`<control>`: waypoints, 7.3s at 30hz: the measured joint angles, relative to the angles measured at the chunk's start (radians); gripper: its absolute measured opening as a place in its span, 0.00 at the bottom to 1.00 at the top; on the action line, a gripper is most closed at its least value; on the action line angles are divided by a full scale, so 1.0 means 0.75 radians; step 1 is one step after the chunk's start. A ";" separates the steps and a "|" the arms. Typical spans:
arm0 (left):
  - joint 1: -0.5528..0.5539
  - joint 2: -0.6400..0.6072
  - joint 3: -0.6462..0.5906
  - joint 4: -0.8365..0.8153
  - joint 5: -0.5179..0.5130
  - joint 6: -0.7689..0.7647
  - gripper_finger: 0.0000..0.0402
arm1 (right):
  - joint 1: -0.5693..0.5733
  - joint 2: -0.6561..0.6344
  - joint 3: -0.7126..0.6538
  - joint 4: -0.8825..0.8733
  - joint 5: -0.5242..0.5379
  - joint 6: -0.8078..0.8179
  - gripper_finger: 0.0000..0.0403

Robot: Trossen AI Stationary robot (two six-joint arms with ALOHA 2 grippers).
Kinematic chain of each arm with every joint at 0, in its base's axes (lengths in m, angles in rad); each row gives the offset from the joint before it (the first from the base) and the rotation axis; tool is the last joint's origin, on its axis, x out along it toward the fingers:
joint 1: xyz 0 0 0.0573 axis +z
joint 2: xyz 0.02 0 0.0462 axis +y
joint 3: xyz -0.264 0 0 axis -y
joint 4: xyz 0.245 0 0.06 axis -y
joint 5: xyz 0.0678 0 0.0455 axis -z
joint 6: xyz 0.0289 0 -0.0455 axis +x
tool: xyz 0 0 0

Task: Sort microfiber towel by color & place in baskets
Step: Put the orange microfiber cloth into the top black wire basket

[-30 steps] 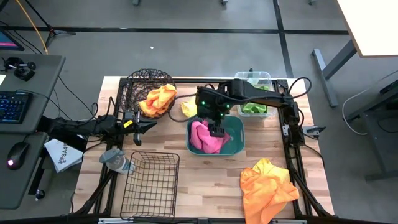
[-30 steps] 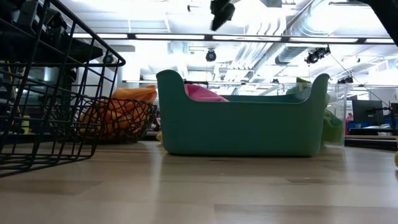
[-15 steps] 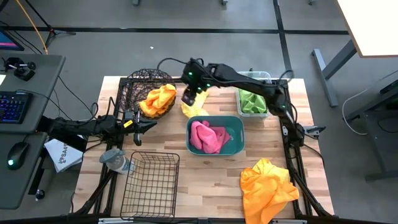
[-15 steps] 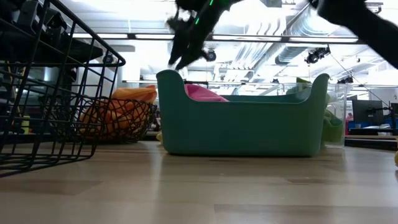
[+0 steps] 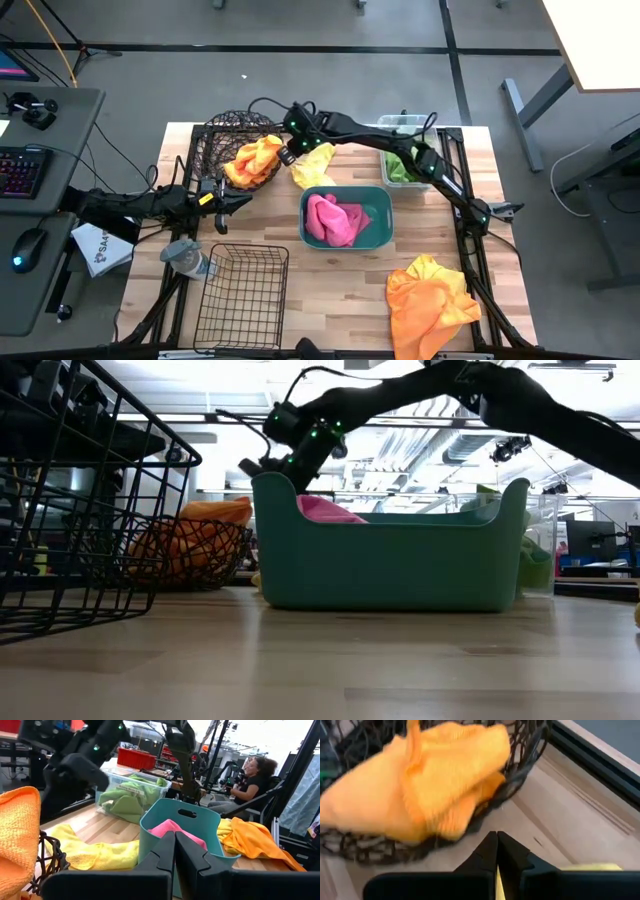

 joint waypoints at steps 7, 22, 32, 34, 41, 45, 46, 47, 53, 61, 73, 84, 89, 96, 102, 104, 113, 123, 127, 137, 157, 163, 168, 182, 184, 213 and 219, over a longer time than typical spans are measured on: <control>0.000 0.000 0.000 0.000 0.000 0.000 0.00 | 0.034 0.008 0.001 0.242 0.002 0.034 0.01; 0.000 0.000 0.000 0.000 0.000 0.001 0.00 | 0.170 0.142 0.000 0.630 -0.046 0.085 0.00; 0.000 0.000 0.000 0.001 0.000 0.000 0.00 | 0.149 -0.010 0.004 0.548 -0.037 -0.252 0.00; 0.000 0.000 0.000 0.000 0.000 0.001 0.00 | 0.139 -0.040 0.004 0.458 -0.046 -0.324 0.00; 0.000 0.000 0.000 0.000 0.000 0.000 0.00 | 0.100 -0.270 0.005 -0.213 -0.101 -0.432 0.15; 0.000 0.000 0.000 0.002 0.000 0.001 0.00 | 0.165 -0.363 0.004 -0.822 -0.176 -0.488 0.30; 0.000 0.000 0.000 0.001 0.001 0.001 0.00 | 0.196 -0.379 0.002 -0.956 -0.182 -0.490 0.33; 0.000 0.000 0.000 0.000 0.000 0.000 0.00 | 0.233 -0.394 0.001 -1.062 -0.178 -0.487 0.36; 0.001 0.000 0.000 0.000 0.001 0.001 0.00 | 0.526 -0.664 -0.260 -0.988 -0.071 -0.268 0.48; 0.000 0.004 -0.001 -0.001 0.003 0.000 0.00 | 0.949 -1.129 -1.070 -0.996 -0.045 0.583 0.54; 0.000 0.004 0.000 0.001 0.001 0.000 0.00 | 1.526 -1.435 -1.850 -0.140 -0.386 2.029 0.56; 0.000 0.004 0.000 0.000 0.001 0.000 0.00 | 1.756 -1.359 -1.898 -0.060 -0.372 2.474 0.56; 0.000 0.004 0.000 0.000 0.000 0.000 0.00 | 1.758 -1.302 -1.898 -0.055 -0.372 2.380 0.54; 0.000 0.004 0.000 0.000 0.000 0.000 0.00 | 1.740 -1.267 -1.848 -0.015 -0.380 2.219 0.08; 0.001 0.004 0.000 0.000 0.000 0.001 0.00 | 1.652 -1.381 -1.478 -0.205 -0.201 2.015 0.01; 0.000 0.004 0.000 0.000 0.000 0.000 0.00 | 1.590 -1.422 -1.316 -0.242 -0.009 1.898 0.02; 0.000 0.004 0.000 0.000 0.000 0.000 0.00 | 1.072 -1.347 -0.676 0.019 0.465 0.777 0.00; 0.000 0.004 0.000 0.000 0.000 0.000 0.00 | 0.400 -0.896 -0.227 0.621 0.006 0.086 0.00; 0.000 0.004 0.000 0.000 0.000 0.000 0.00 | 0.221 -0.628 0.014 0.834 -0.201 0.085 0.00; 0.001 0.004 0.000 0.000 0.000 0.001 0.00 | 0.005 -0.367 -0.121 1.435 -0.257 0.354 0.00; 0.000 0.004 0.000 0.000 0.000 0.001 0.00 | 0.199 0.184 -0.123 1.541 -0.439 0.616 0.00; 0.001 0.004 0.000 0.000 0.000 0.000 0.00 | 0.164 0.179 -0.081 1.458 -0.433 0.656 0.03; 0.000 0.004 0.000 0.000 0.000 0.001 0.00 | 0.142 0.178 0.017 1.251 -0.439 0.446 0.25; 0.000 0.004 0.000 0.001 0.001 0.000 0.00 | 0.008 0.032 0.022 0.724 0.138 0.157 0.63; 0.001 0.004 0.000 0.000 0.001 0.001 0.00 | -0.041 0.026 0.022 0.612 0.211 0.245 0.61; 0.000 0.004 0.000 0.001 0.000 0.000 0.00 | -0.056 0.090 0.020 0.514 0.081 0.270 0.00; 0.000 0.004 0.000 0.000 0.000 0.000 0.00 | 0.022 0.090 0.020 0.606 0.036 0.128 0.00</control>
